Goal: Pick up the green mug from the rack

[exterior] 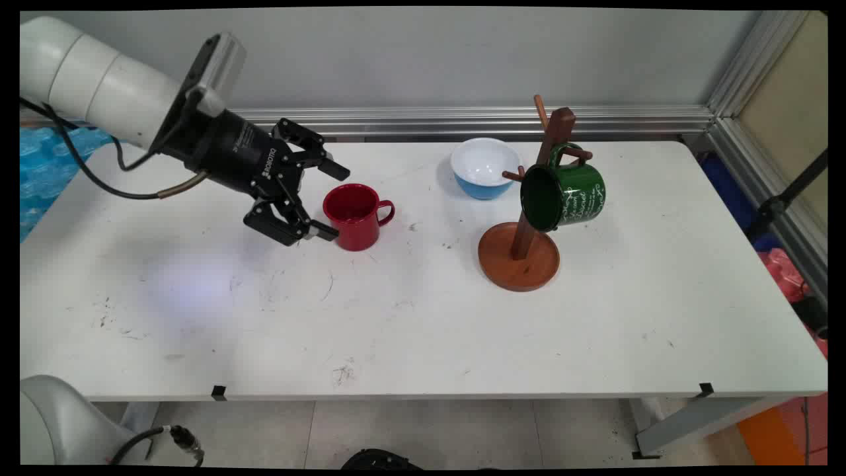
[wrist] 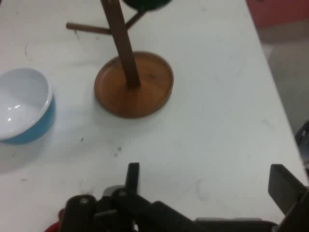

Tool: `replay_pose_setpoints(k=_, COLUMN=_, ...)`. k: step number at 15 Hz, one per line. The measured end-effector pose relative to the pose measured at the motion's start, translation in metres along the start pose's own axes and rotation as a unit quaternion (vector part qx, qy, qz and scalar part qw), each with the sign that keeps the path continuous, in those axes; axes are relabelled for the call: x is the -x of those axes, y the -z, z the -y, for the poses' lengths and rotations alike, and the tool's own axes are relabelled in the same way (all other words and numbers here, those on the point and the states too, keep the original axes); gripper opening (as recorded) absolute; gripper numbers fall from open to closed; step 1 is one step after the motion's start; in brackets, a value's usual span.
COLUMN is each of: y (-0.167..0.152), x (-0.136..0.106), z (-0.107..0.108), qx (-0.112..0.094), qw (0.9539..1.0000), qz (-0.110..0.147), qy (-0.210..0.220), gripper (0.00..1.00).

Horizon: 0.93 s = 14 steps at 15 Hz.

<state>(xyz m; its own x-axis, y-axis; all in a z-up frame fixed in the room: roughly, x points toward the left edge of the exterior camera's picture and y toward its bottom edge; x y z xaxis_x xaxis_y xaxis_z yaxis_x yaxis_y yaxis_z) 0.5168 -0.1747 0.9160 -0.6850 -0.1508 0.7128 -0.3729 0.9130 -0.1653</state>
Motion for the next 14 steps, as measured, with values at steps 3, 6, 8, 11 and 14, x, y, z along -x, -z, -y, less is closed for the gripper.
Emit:
replay_pose_setpoints(k=3, y=-0.001, x=-0.008, z=-0.001, qx=0.007, qw=0.999, qz=-0.019, qy=0.04, gripper=1.0)
replay_pose_setpoints(k=6, y=-0.004, x=-0.02, z=-0.004, qx=0.014, qw=0.9949, qz=-0.039, qy=0.092, gripper=1.0)
replay_pose_setpoints(k=8, y=-0.009, x=-0.033, z=-0.008, qx=0.02, qw=0.9898, qz=-0.053, qy=0.131, gripper=1.0)
replay_pose_setpoints(k=11, y=-0.017, x=-0.046, z=-0.013, qx=0.026, qw=0.9832, qz=-0.066, qy=0.168, gripper=1.0)
replay_pose_setpoints(k=14, y=-0.032, x=-0.065, z=-0.019, qx=0.031, qw=0.9733, qz=-0.08, qy=0.213, gripper=1.0)
